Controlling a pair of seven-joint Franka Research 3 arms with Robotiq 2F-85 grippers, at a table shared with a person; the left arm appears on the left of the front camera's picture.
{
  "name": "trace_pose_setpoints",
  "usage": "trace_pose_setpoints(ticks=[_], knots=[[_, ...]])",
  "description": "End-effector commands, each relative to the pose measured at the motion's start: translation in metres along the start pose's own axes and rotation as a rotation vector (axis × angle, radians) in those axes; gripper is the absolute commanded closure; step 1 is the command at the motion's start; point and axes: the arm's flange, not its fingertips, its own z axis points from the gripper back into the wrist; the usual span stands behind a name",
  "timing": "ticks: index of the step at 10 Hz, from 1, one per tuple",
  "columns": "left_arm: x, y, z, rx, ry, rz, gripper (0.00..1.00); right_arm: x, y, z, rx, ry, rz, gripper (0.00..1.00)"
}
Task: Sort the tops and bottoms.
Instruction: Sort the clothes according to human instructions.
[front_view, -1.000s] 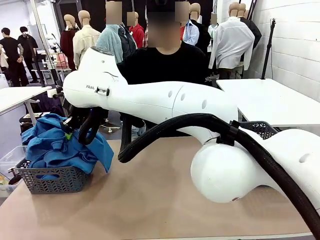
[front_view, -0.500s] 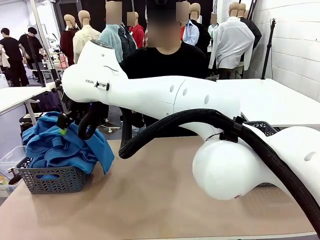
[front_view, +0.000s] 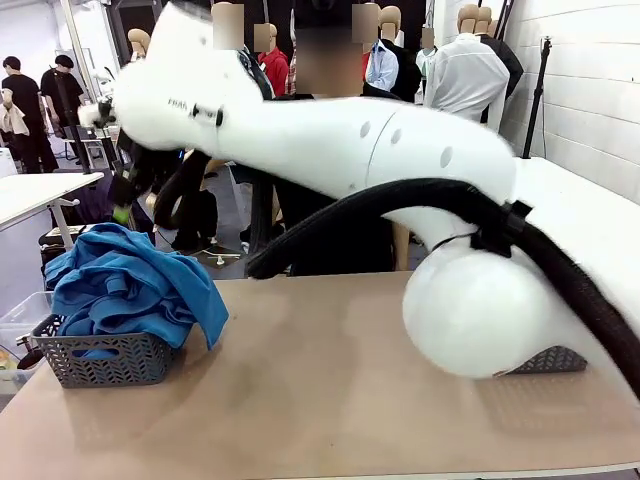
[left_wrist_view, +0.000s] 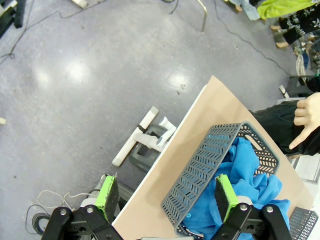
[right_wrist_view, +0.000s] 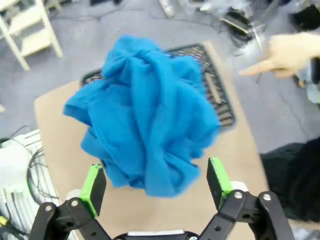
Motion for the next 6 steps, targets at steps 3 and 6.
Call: trace_pose_setpoints(ticks=[3, 6], knots=[[0.000, 0.001, 0.001, 0.005, -0.006, -0.006, 0.00, 0.110, -0.040, 0.110, -0.205, 0.208, -0.174, 0.00], [0.000, 0.001, 0.001, 0.005, -0.006, -0.006, 0.00, 0.052, -0.023, 0.142, -0.304, 0.376, -0.270, 0.00]])
